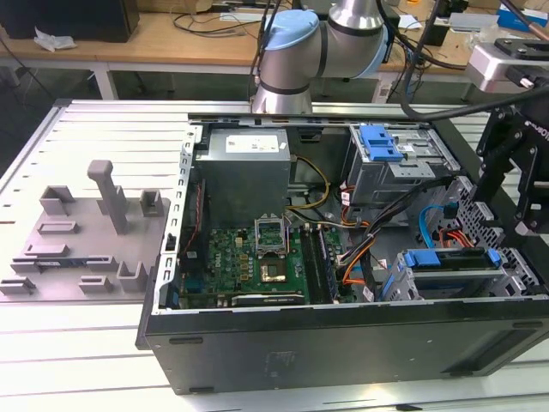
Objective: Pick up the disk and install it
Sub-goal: 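Insert the second disk wire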
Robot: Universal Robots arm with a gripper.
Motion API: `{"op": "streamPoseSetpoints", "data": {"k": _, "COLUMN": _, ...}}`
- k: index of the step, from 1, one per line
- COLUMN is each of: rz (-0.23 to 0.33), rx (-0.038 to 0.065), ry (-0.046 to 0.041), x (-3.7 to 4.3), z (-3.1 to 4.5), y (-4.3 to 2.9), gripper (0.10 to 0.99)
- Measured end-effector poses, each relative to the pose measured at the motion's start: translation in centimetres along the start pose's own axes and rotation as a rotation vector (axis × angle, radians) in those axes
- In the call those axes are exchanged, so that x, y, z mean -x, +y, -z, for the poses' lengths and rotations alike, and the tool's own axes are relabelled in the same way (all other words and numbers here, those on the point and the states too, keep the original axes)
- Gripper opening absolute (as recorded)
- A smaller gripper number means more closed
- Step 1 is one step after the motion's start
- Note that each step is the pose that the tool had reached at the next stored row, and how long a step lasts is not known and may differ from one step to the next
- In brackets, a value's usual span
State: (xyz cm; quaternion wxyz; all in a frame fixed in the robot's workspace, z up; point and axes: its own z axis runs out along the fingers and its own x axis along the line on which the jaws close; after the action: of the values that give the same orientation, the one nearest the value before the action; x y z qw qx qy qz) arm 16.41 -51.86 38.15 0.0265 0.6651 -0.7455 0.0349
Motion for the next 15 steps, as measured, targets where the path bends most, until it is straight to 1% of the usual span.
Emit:
{"op": "streamPoseSetpoints", "data": {"k": 2, "rz": 0.0, "rx": 0.001, "ry": 0.0188, "x": 0.87, "z": 0.07, "y": 0.1, "gripper": 0.725}}
{"op": "streamPoseSetpoints", "data": {"k": 3, "rz": 0.001, "rx": 0.003, "ry": 0.0594, "x": 1.93, "z": 0.17, "y": 0.22, "gripper": 0.725}}
{"op": "streamPoseSetpoints", "data": {"k": 4, "rz": 0.002, "rx": 0.004, "ry": 0.0882, "x": 2.32, "z": 0.2, "y": 0.27, "gripper": 0.725}}
{"op": "streamPoseSetpoints", "data": {"k": 5, "rz": 0.002, "rx": 0.004, "ry": 0.1041, "x": 2.5, "z": 0.22, "y": 0.31, "gripper": 0.725}}
{"op": "streamPoseSetpoints", "data": {"k": 6, "rz": 0.002, "rx": 0.003, "ry": 0.1251, "x": 2.76, "z": 0.24, "y": 0.38, "gripper": 0.725}}
{"op": "streamPoseSetpoints", "data": {"k": 7, "rz": 0.002, "rx": 0.002, "ry": 0.1499, "x": 3.09, "z": 0.28, "y": 0.46, "gripper": 0.725}}
{"op": "streamPoseSetpoints", "data": {"k": 8, "rz": 0.002, "rx": 0.0, "ry": 0.1634, "x": 3.31, "z": 0.29, "y": 0.52, "gripper": 0.725}}
{"op": "streamPoseSetpoints", "data": {"k": 9, "rz": 0.002, "rx": -0.002, "ry": 0.1887, "x": 3.77, "z": 0.34, "y": 0.66, "gripper": 0.725}}
{"op": "streamPoseSetpoints", "data": {"k": 10, "rz": 0.002, "rx": -0.006, "ry": 0.2196, "x": 4.42, "z": 0.4, "y": 0.88, "gripper": 0.706}}
{"op": "streamPoseSetpoints", "data": {"k": 11, "rz": 0.002, "rx": -0.008, "ry": 0.2413, "x": 4.98, "z": 0.44, "y": 1.04, "gripper": 0.576}}
{"op": "streamPoseSetpoints", "data": {"k": 12, "rz": 0.002, "rx": -0.009, "ry": 0.2548, "x": 5.35, "z": 0.48, "y": 1.12, "gripper": 0.576}}
{"op": "streamPoseSetpoints", "data": {"k": 13, "rz": 0.002, "rx": -0.011, "ry": 0.2658, "x": 5.67, "z": 0.49, "y": 1.18, "gripper": 0.576}}
{"op": "streamPoseSetpoints", "data": {"k": 14, "rz": 0.002, "rx": -0.012, "ry": 0.2773, "x": 6.0, "z": 0.52, "y": 1.25, "gripper": 0.51}}
{"op": "streamPoseSetpoints", "data": {"k": 15, "rz": 0.002, "rx": -0.013, "ry": 0.2885, "x": 6.36, "z": 0.55, "y": 1.33, "gripper": 0.51}}
